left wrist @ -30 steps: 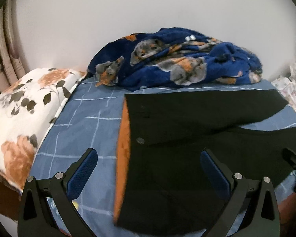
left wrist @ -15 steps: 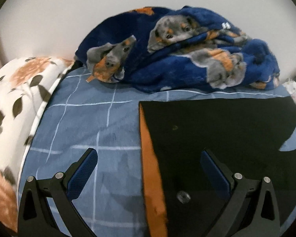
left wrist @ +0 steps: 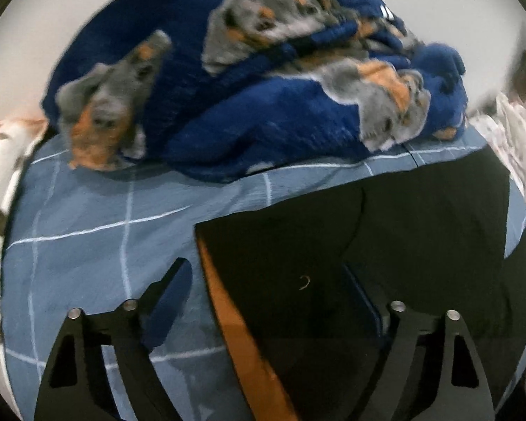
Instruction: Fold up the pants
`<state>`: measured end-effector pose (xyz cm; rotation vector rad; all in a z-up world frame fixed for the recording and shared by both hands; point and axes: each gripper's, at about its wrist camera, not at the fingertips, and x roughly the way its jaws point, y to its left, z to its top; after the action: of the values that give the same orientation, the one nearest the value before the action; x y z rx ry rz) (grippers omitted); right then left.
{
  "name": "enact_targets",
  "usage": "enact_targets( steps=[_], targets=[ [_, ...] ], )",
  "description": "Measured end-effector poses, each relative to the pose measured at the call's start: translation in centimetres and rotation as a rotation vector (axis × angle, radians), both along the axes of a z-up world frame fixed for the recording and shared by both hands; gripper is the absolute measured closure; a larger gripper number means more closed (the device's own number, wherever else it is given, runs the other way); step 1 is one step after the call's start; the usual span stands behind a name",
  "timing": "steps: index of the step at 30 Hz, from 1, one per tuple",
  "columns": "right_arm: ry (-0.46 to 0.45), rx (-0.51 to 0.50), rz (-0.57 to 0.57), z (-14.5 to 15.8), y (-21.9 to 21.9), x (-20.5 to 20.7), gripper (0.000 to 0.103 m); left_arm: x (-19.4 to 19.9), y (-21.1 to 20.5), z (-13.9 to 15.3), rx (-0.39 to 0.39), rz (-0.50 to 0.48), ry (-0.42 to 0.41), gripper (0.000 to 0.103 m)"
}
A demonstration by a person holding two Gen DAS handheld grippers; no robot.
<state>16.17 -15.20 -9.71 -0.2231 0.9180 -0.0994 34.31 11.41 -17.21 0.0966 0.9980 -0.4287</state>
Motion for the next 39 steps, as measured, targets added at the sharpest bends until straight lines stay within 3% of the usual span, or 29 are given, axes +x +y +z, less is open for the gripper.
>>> enact_targets(
  steps=[4,6,9,13,17,19,22,25,27,30,31,32,35,37,39],
  targets=[
    [0.005,0.011,0.0,-0.5,-0.1,0.5,0.0,1.0,0.0,-1.0,0.002,-0.027,0.026,0.027],
    [0.009,0.02,0.0,-0.7,-0.2,0.5,0.0,1.5,0.5,-1.5,-0.005,-0.021,0.038,0.044],
    [0.022,0.032,0.001,-1.3,-0.3,0.7,0.0,1.9,1.8,-1.7,-0.075,-0.005,0.059,0.059],
    [0.042,0.048,-0.004,-2.2,-0.6,0.9,0.0,2.3,3.1,-1.6,-0.109,0.0,0.067,0.072],
    [0.053,0.064,-0.001,-2.6,-0.6,1.0,0.0,2.2,4.2,-0.5,-0.061,0.052,-0.015,0.072],
    [0.055,0.061,0.003,-2.8,-0.5,1.0,0.0,2.6,5.5,0.2,-0.101,0.094,-0.037,0.071],
    [0.064,0.068,0.005,-3.2,-0.6,1.0,0.0,3.7,6.0,0.0,-0.104,0.082,0.003,0.071],
    [0.075,0.067,0.005,-3.5,-0.5,1.2,0.0,4.1,4.7,-0.8,-0.123,-0.004,0.083,0.071],
    [0.079,0.068,0.001,-3.8,-0.7,1.2,0.0,4.0,3.6,-1.1,-0.08,-0.049,0.087,0.059],
    [0.09,0.079,-0.012,-4.2,-1.1,1.3,0.0,4.2,3.7,-1.2,-0.111,-0.045,0.108,0.057],
    [0.093,0.083,-0.016,-4.3,-1.2,1.3,0.0,4.3,3.9,-1.1,-0.119,-0.024,0.106,0.062],
    [0.095,0.086,-0.02,-4.4,-1.4,1.3,0.0,4.3,4.2,-0.9,-0.107,0.018,0.087,0.081],
    [0.103,0.097,-0.026,-4.7,-1.8,1.4,0.0,3.6,4.2,-0.5,-0.145,0.094,0.046,0.088],
    [0.111,0.115,-0.029,-4.9,-2.0,1.5,0.0,2.3,3.4,0.4,-0.098,0.113,-0.01,0.094],
    [0.129,0.172,-0.039,-5.1,-2.7,1.6,0.0,0.2,2.5,1.9,-0.109,0.131,-0.058,0.094]
  ],
)
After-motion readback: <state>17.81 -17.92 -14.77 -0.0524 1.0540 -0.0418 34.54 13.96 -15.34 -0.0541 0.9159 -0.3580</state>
